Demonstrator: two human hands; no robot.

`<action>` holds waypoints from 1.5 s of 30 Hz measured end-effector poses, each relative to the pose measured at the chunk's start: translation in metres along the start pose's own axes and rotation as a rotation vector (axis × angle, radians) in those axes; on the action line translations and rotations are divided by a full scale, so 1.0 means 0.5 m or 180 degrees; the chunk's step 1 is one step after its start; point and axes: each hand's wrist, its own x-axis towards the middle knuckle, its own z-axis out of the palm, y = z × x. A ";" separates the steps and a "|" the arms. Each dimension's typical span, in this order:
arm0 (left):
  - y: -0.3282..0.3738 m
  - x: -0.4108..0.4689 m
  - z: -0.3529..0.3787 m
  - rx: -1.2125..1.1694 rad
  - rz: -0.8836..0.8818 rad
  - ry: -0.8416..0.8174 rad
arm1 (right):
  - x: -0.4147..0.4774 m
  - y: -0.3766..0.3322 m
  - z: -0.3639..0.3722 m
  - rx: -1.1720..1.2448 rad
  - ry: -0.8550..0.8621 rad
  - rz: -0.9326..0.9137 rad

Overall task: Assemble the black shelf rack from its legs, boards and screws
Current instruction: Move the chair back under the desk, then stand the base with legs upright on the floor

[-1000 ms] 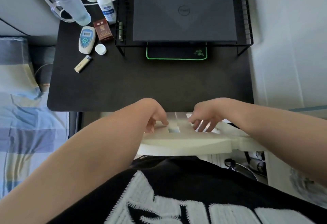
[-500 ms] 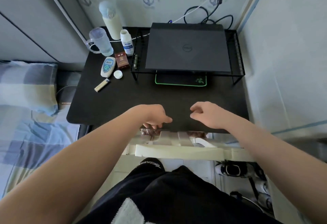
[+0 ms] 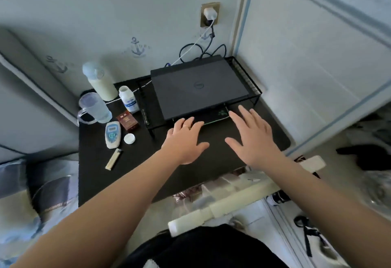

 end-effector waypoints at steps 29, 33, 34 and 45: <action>0.451 -0.282 0.266 0.0682 0.3569 0.0288 | -0.734 0.080 0.192 -0.0055 0.1028 0.4005; 0.541 -0.197 0.565 0.0986 0.3724 0.0264 | -0.800 0.248 0.405 -0.0234 0.0976 0.4131; 0.553 -0.174 0.634 0.1086 0.3800 0.0284 | -0.815 0.285 0.459 -0.0276 0.1004 0.4164; 0.500 -0.229 1.022 0.0944 0.4152 0.0459 | -1.013 0.274 0.836 -0.0592 0.1412 0.4486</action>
